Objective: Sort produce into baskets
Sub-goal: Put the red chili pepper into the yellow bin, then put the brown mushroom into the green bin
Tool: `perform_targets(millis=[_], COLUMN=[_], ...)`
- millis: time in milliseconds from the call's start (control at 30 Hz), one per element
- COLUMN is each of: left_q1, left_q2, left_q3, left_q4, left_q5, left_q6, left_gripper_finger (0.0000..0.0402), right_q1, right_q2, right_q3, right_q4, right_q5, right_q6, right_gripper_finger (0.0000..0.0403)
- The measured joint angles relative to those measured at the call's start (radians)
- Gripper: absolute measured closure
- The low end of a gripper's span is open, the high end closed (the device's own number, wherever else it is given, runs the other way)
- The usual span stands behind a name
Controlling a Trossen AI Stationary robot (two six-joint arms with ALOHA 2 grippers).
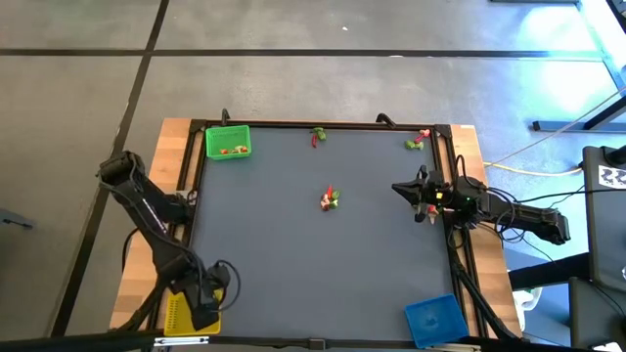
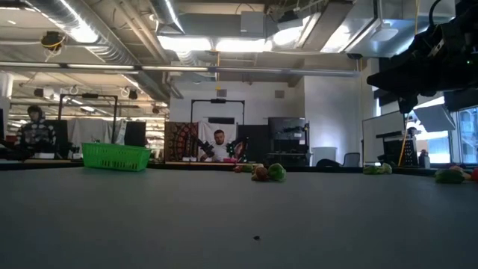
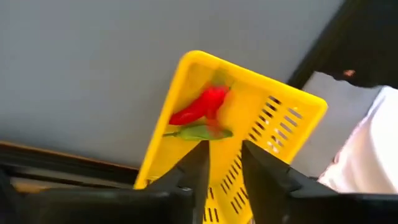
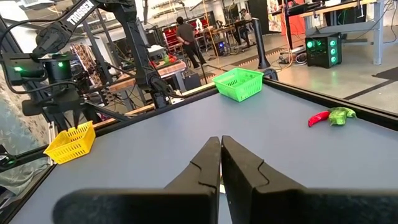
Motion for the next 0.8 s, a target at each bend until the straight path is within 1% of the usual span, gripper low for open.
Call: perform_targets(millis=[133,267,433,667,800], left_q1=[0.015,0.054,0.144,0.313,0.424], left_q2=[0.0,0.0,0.0,0.0,0.0], left_q3=[0.0,0.0,0.003,0.014,0.014], left_q4=[-0.009,-0.009,-0.002,0.009,0.028], left_q5=[0.0,0.003,0.003,0.0,-0.054], left_q6=[0.02,0.022,0.033,0.184,0.286], left_gripper_finger=[0.0265,0.0242,0.0236,0.0235,0.0235], right_q1=[0.0,0.0,0.0,0.0,0.0], right_q2=[0.0,0.0,0.0,0.0,0.0], right_q3=[0.0,0.0,0.0,-0.001,-0.001], right_q4=[0.0,0.0,0.002,0.017,0.019], right_q5=[0.0,0.0,0.0,0.0,0.0], right_q6=[0.0,0.0,0.0,0.0,0.0], right_gripper_finger=[0.0386,0.0386,0.0386,0.0386,0.0386])
